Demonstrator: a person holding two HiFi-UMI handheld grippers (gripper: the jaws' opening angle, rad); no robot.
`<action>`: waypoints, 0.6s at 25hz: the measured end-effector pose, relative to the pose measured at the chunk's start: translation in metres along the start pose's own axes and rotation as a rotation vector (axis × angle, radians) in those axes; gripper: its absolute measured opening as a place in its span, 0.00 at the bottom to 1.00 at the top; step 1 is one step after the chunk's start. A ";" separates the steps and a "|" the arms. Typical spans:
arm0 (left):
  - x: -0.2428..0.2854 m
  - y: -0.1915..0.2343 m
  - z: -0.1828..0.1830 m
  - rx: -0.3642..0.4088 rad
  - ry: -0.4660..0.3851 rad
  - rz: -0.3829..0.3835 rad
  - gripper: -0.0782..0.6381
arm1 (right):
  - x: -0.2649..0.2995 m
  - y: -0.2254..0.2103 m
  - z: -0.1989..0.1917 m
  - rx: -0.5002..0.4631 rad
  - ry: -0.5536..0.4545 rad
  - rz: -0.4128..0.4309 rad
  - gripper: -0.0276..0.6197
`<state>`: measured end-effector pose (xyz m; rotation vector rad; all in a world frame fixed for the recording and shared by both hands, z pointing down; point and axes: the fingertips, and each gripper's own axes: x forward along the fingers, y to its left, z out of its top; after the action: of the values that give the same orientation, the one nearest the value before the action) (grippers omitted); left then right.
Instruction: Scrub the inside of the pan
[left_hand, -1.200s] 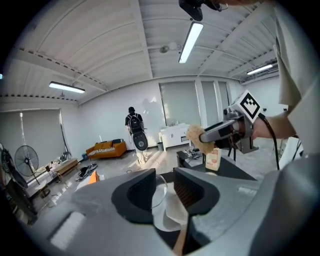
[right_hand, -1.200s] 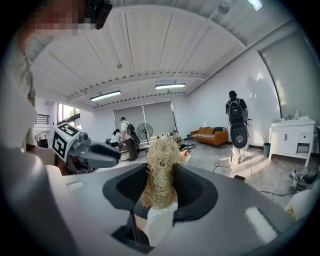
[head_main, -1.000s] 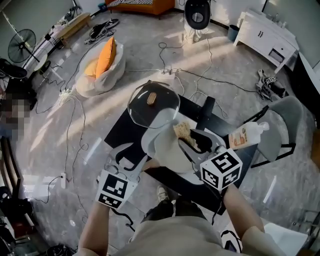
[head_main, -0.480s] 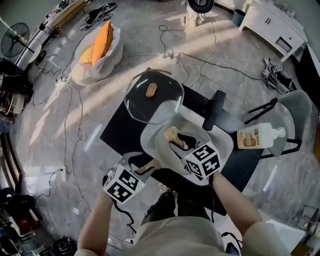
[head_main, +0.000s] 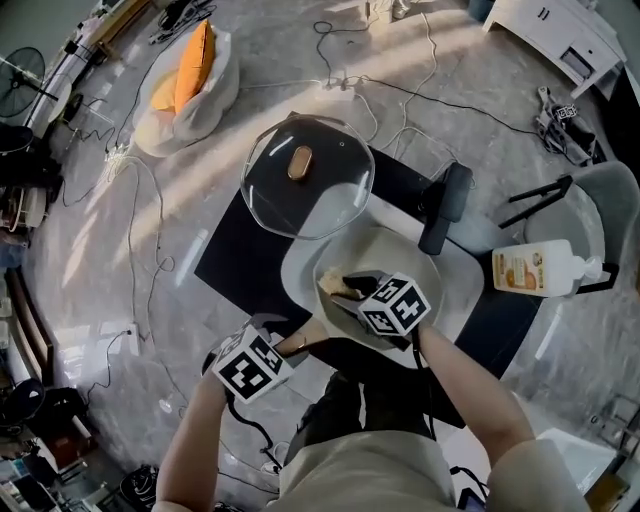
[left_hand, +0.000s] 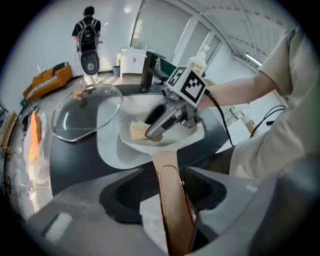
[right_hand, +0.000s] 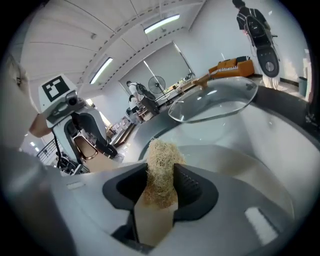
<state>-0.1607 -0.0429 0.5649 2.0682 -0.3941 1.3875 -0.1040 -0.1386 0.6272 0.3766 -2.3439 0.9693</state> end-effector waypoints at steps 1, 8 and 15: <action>0.003 -0.001 -0.003 -0.005 0.019 -0.019 0.47 | 0.005 0.000 -0.004 -0.006 0.019 0.012 0.30; 0.020 -0.003 -0.013 0.004 0.108 -0.052 0.43 | 0.030 -0.012 -0.026 -0.010 0.104 0.033 0.30; 0.020 0.003 -0.013 -0.023 0.096 -0.036 0.34 | 0.049 -0.032 -0.038 -0.021 0.161 0.028 0.30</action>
<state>-0.1634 -0.0353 0.5878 1.9724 -0.3291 1.4479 -0.1134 -0.1360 0.6963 0.2482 -2.2171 0.9513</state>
